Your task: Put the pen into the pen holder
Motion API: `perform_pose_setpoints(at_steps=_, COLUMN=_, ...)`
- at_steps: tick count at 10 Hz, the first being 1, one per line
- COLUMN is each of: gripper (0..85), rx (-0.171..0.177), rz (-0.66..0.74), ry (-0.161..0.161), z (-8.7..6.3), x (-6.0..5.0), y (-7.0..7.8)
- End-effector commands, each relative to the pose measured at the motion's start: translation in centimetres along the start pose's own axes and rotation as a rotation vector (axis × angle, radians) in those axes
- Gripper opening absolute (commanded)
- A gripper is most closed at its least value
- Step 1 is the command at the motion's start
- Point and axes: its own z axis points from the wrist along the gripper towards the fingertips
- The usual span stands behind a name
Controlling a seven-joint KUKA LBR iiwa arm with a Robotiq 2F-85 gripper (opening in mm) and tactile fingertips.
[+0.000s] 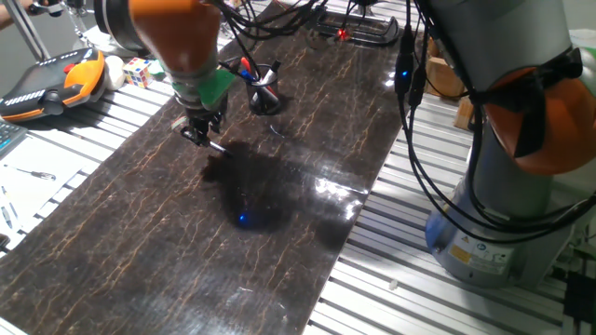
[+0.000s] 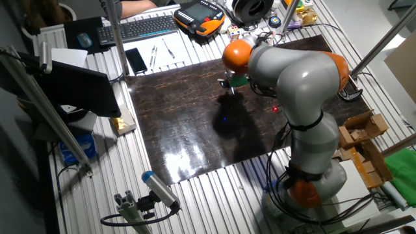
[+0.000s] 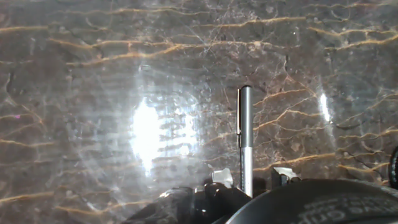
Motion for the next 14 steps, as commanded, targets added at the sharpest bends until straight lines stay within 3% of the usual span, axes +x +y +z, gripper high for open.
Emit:
perform_pose_setpoints(at_steps=1, gripper=40.0, rx=-0.005, rz=0.002, ry=0.000, z=0.2, x=0.1, y=-0.1)
perform_pose_setpoints(at_steps=4, gripper=40.0, rx=-0.032, rz=0.019, ry=0.008, z=1.3, x=0.5, y=-0.5)
perform_pose_setpoints(at_steps=6, gripper=39.7, rx=-0.043, rz=0.022, ry=-0.003, z=2.0, x=0.9, y=-0.6)
perform_pose_setpoints(at_steps=14, gripper=35.7, rx=-0.045, rz=0.047, ry=-0.053, z=3.5, x=2.1, y=-0.4)
